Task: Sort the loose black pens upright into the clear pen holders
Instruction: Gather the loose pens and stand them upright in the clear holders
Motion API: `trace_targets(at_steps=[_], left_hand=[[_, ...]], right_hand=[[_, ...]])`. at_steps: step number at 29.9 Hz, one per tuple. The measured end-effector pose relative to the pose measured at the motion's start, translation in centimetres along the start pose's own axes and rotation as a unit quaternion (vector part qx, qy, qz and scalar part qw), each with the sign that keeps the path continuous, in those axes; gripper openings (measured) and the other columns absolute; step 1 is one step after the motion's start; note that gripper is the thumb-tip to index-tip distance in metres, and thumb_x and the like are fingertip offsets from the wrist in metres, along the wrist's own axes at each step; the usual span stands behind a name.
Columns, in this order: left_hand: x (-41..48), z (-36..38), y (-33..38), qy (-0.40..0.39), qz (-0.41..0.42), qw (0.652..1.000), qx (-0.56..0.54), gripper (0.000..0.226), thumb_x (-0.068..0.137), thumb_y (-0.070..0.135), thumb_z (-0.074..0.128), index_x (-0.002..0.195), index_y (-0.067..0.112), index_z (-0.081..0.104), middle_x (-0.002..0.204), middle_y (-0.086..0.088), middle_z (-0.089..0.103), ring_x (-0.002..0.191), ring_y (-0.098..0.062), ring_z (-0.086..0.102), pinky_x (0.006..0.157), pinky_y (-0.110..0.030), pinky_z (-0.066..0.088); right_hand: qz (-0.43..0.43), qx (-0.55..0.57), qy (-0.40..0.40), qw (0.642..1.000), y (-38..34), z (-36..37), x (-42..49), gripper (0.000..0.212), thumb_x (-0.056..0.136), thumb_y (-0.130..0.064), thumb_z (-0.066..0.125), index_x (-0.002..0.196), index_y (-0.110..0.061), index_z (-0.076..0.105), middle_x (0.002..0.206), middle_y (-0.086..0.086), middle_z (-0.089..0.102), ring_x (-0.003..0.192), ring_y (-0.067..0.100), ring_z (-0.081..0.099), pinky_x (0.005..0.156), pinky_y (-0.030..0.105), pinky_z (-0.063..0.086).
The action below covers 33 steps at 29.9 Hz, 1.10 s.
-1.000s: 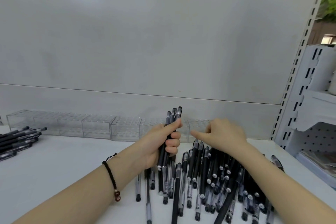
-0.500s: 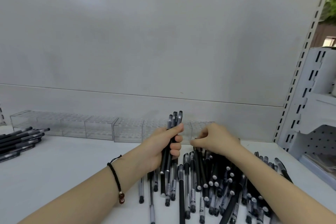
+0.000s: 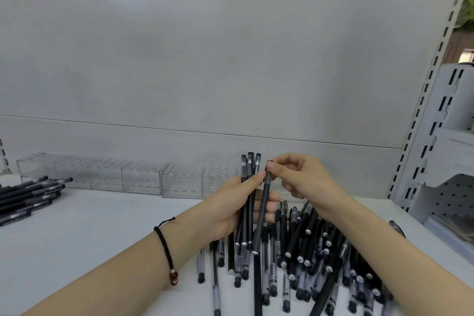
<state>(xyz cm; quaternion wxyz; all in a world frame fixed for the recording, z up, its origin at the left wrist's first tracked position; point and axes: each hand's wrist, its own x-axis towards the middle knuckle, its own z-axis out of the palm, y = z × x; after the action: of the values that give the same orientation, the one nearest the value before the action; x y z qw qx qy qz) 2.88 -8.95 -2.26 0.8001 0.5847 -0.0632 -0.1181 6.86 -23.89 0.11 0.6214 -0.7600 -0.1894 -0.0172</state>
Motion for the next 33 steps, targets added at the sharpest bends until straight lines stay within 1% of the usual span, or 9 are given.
trace_targets(at_steps=[4,6,10,12,14,19,24,29,33], left_hand=[[0.3,-0.3,0.0,-0.014,-0.008,1.000,-0.011,0.025,0.095,0.041,0.053,0.091,0.017,0.053,0.060,0.003,0.046,0.044,-0.006,0.038,0.038,-0.017,0.036],[0.5,-0.4,-0.2,0.002,0.000,1.000,-0.001,0.025,0.090,0.040,0.059,0.090,0.017,0.050,0.058,0.005,0.042,0.042,-0.004,0.034,0.036,-0.015,0.031],[0.6,-0.9,0.0,0.053,0.025,0.998,-0.012,0.029,0.086,0.028,0.069,0.078,0.018,0.043,0.052,0.006,0.039,0.039,-0.004,0.032,0.033,-0.015,0.027],[0.7,-1.1,0.1,0.072,0.028,0.996,-0.036,0.035,0.083,0.024,0.072,0.071,0.019,0.039,0.050,0.006,0.035,0.036,-0.004,0.030,0.031,-0.015,0.025],[0.8,-1.3,0.1,0.086,0.022,0.995,-0.055,0.039,0.083,0.023,0.073,0.067,0.021,0.037,0.049,0.007,0.031,0.036,-0.005,0.027,0.031,-0.015,0.024],[0.9,-1.5,0.4,0.090,0.004,0.991,-0.098,0.030,0.084,0.033,0.071,0.071,0.019,0.047,0.053,0.005,0.040,0.039,-0.007,0.034,0.034,-0.016,0.030],[1.0,-1.7,0.9,0.112,0.013,0.986,-0.120,0.031,0.086,0.041,0.065,0.075,0.017,0.050,0.053,0.005,0.046,0.038,-0.007,0.039,0.035,-0.015,0.033],[0.8,-2.1,1.3,0.093,-0.014,0.986,-0.135,0.030,0.086,0.041,0.064,0.078,0.016,0.051,0.055,0.004,0.046,0.038,-0.006,0.038,0.033,-0.015,0.031],[0.3,-1.6,1.2,0.007,-0.064,0.995,-0.074,0.025,0.085,0.034,0.065,0.082,0.013,0.053,0.067,-0.004,0.063,0.058,-0.017,0.065,0.044,-0.023,0.052]], right_hand=[[-0.008,-0.023,0.005,1.000,0.0,-0.3,0.2,0.019,0.086,-0.026,0.070,0.089,-0.008,0.068,0.067,0.000,0.063,0.045,0.007,0.037,0.040,0.014,0.029],[-0.021,-0.127,0.010,0.992,0.3,-0.7,0.5,0.028,0.089,-0.037,0.065,0.080,-0.011,0.068,0.064,-0.003,0.064,0.045,0.004,0.040,0.045,0.017,0.035],[-0.007,-0.502,0.035,0.864,1.2,-1.7,0.6,0.050,0.085,-0.061,0.055,0.070,-0.014,0.064,0.060,-0.004,0.060,0.057,0.011,0.054,0.054,0.027,0.037],[0.030,-0.586,0.022,0.809,1.2,-1.8,0.3,0.053,0.081,-0.067,0.054,0.070,-0.016,0.063,0.065,-0.003,0.062,0.065,0.016,0.059,0.054,0.026,0.038],[0.069,-0.604,-0.009,0.794,1.3,-1.7,0.1,0.051,0.077,-0.068,0.058,0.069,-0.018,0.060,0.066,-0.006,0.059,0.067,0.016,0.058,0.055,0.025,0.039],[0.095,-0.492,-0.028,0.865,2.1,-1.7,0.9,0.031,0.071,-0.047,0.074,0.062,-0.020,0.061,0.057,-0.006,0.051,0.056,0.012,0.049,0.054,0.024,0.035],[0.085,-0.197,-0.016,0.977,1.1,-1.9,0.6,0.019,0.082,-0.024,0.074,0.071,-0.012,0.064,0.063,-0.001,0.063,0.038,0.003,0.039,0.038,0.015,0.030],[0.063,0.042,-0.047,0.996,-0.3,-1.7,0.2,0.009,0.084,-0.017,0.069,0.082,-0.009,0.065,0.073,0.005,0.068,0.043,0.006,0.037,0.036,0.015,0.021],[0.028,0.115,-0.043,0.992,-0.8,-1.5,-0.3,0.006,0.086,-0.014,0.065,0.083,-0.009,0.064,0.068,-0.002,0.066,0.042,0.005,0.036,0.037,0.015,0.021]])
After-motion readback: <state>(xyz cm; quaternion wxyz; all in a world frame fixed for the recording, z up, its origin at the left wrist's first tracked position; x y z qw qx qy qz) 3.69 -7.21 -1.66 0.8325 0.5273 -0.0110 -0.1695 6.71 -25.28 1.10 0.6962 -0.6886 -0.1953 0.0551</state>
